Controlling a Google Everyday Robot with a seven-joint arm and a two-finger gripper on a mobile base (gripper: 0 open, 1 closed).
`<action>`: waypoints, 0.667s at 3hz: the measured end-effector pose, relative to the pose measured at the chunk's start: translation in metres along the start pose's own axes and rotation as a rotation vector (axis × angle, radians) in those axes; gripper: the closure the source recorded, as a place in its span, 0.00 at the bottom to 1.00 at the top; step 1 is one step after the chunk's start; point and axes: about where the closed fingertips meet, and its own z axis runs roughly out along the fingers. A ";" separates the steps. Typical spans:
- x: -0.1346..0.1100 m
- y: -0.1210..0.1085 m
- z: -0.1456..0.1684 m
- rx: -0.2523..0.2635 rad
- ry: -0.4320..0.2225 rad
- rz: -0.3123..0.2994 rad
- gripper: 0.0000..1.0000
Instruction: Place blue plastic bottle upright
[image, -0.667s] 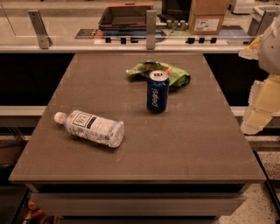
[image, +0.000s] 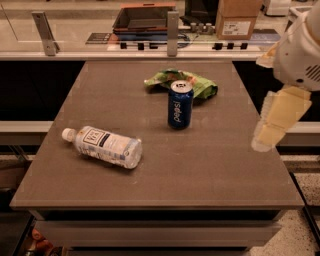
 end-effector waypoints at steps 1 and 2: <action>-0.036 0.006 0.017 -0.017 -0.071 0.045 0.00; -0.069 0.019 0.028 -0.045 -0.148 0.089 0.00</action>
Offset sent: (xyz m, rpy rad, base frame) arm 0.0088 0.1223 -0.0243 0.3022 0.0454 -0.0403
